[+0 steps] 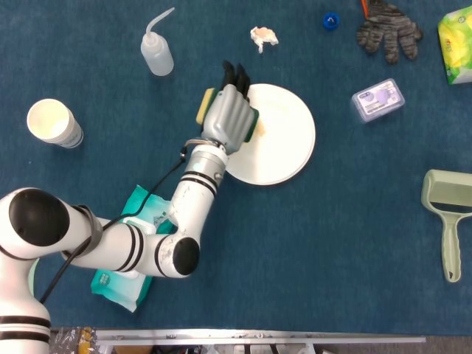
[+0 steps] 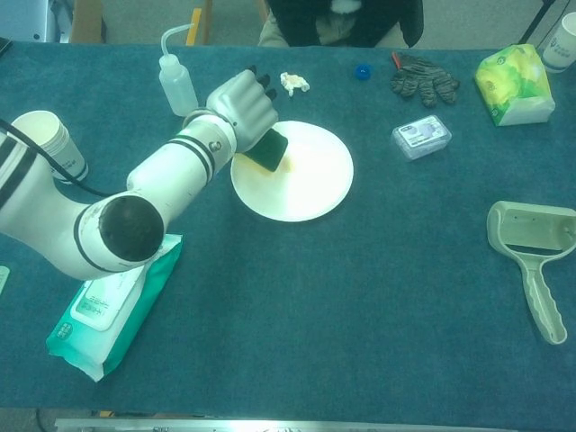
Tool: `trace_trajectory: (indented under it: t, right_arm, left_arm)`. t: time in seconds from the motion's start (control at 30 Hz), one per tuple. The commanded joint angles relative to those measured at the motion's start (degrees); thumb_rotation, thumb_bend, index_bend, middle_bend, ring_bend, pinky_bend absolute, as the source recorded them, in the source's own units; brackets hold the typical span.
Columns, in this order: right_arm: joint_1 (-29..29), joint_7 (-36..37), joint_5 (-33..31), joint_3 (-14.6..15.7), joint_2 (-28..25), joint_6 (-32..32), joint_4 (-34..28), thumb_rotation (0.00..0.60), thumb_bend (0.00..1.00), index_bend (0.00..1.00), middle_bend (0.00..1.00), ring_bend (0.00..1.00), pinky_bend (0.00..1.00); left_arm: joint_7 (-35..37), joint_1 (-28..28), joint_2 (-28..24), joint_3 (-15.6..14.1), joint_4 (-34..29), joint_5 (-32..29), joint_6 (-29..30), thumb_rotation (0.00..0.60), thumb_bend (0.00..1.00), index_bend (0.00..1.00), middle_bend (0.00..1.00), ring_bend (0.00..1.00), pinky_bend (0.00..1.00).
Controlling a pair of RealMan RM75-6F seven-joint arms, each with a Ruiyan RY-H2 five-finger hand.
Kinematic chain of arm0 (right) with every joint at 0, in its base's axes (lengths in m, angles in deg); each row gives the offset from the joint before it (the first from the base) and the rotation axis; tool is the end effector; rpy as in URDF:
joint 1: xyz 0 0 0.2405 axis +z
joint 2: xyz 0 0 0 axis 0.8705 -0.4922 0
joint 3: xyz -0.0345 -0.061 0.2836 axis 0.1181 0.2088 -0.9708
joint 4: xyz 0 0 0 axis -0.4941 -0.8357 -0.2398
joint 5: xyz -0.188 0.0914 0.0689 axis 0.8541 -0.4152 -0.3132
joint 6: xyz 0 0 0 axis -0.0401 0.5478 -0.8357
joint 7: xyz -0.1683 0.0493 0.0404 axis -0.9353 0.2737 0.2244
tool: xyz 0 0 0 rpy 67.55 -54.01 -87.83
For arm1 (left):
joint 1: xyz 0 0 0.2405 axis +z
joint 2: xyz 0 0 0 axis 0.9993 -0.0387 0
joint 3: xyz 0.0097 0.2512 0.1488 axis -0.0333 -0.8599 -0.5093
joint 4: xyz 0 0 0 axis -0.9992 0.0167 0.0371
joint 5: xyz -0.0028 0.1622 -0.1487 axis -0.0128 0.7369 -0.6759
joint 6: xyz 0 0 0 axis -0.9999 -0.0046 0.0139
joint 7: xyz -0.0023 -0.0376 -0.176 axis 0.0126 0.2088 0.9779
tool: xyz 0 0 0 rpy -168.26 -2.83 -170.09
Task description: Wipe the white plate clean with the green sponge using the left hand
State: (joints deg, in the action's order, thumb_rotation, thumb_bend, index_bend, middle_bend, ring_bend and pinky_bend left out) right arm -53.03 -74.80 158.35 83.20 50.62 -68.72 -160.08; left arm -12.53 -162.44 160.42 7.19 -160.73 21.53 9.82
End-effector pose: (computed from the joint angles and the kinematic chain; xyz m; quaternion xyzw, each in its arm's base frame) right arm -0.3625 -0.2489 0.1682 0.5523 -0.4499 0.4257 0.5580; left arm -0.0298 0.4089 -0.1139 -0.8524 0.0123 -0.0573 0.5195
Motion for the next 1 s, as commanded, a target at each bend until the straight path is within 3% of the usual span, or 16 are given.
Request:
trace_trajectory:
  t: [0.03,0.5,1.0]
  right_arm:
    - [-0.09,0.16,-0.04,0.02,-0.06,-0.06,0.10,0.600,0.39,0.43,0.39,0.24,0.45]
    - [-0.35,0.55,-0.54,-0.08,-0.13,-0.05,0.57,0.600,0.39,0.43,0.39,0.24,0.45]
    - [-0.07,-0.18,-0.37,-0.07,0.10,0.23,0.23,0.600,0.39,0.43,0.39,0.24,0.45]
  left_arm:
    - [-0.68,-0.73,0.66,0.10,-0.81,0.02,0.17,0.569,0.30,0.43,0.08,0.00,0.02]
    - [-2.28,-2.20,5.04,-0.48,5.06,-2.13,-1.47,0.566,0.30,0.44,0.08,0.00,0.02]
    - [-2.05,-0.34,4.22,-2.63,7.44,-0.60,0.11,0.575,0.30,0.45,0.08,0.00,0.02]
